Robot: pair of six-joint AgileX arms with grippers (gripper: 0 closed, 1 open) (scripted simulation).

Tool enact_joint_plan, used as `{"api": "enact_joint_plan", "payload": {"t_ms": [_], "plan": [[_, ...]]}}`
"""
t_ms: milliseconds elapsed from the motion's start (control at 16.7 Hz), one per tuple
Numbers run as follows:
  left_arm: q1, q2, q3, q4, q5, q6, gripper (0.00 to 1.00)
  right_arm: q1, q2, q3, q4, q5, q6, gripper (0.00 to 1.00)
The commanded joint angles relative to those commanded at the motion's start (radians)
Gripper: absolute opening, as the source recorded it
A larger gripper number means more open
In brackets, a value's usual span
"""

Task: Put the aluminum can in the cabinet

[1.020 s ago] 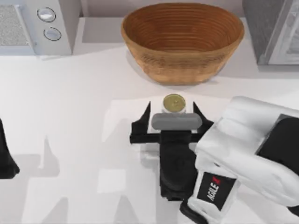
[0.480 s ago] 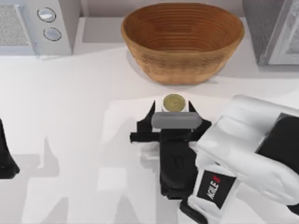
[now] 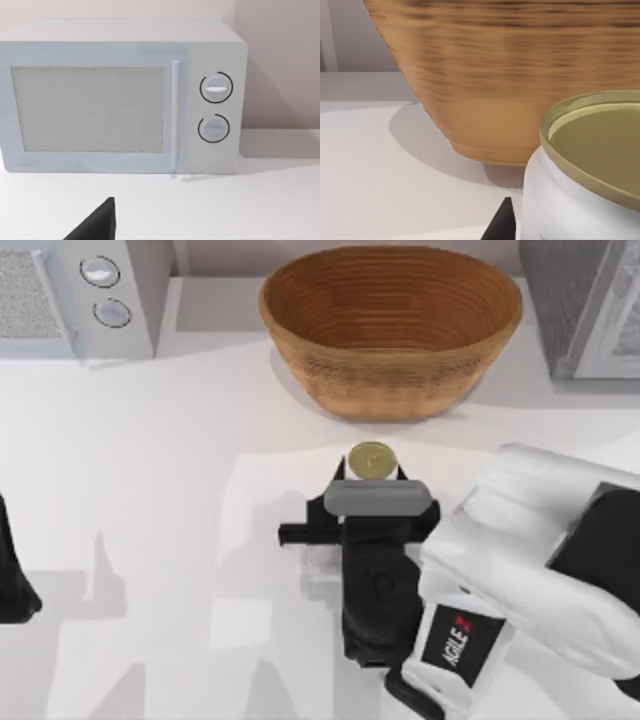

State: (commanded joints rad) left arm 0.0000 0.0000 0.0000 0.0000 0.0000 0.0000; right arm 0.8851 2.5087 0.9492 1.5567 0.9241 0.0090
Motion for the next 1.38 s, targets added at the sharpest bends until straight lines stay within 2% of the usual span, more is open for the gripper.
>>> {"api": "enact_joint_plan", "payload": {"t_ms": [660,840,1200,1380], "plan": [[0.000,0.000,0.000,0.000,0.000,0.000,1.00,0.002,-0.017,-0.003,-0.016,0.000,0.001,0.00],[0.000,0.000,0.000,0.000,0.000,0.000,1.00,-0.001,-0.119,-0.011,-0.116,-0.001,0.001,0.00],[0.000,0.000,0.000,0.000,0.000,0.000,1.00,0.001,-0.468,-0.030,-0.441,-0.004,0.007,0.00],[0.000,0.000,0.000,0.000,0.000,0.000,1.00,0.003,-0.545,-0.034,-0.517,-0.005,0.009,0.00]]}}
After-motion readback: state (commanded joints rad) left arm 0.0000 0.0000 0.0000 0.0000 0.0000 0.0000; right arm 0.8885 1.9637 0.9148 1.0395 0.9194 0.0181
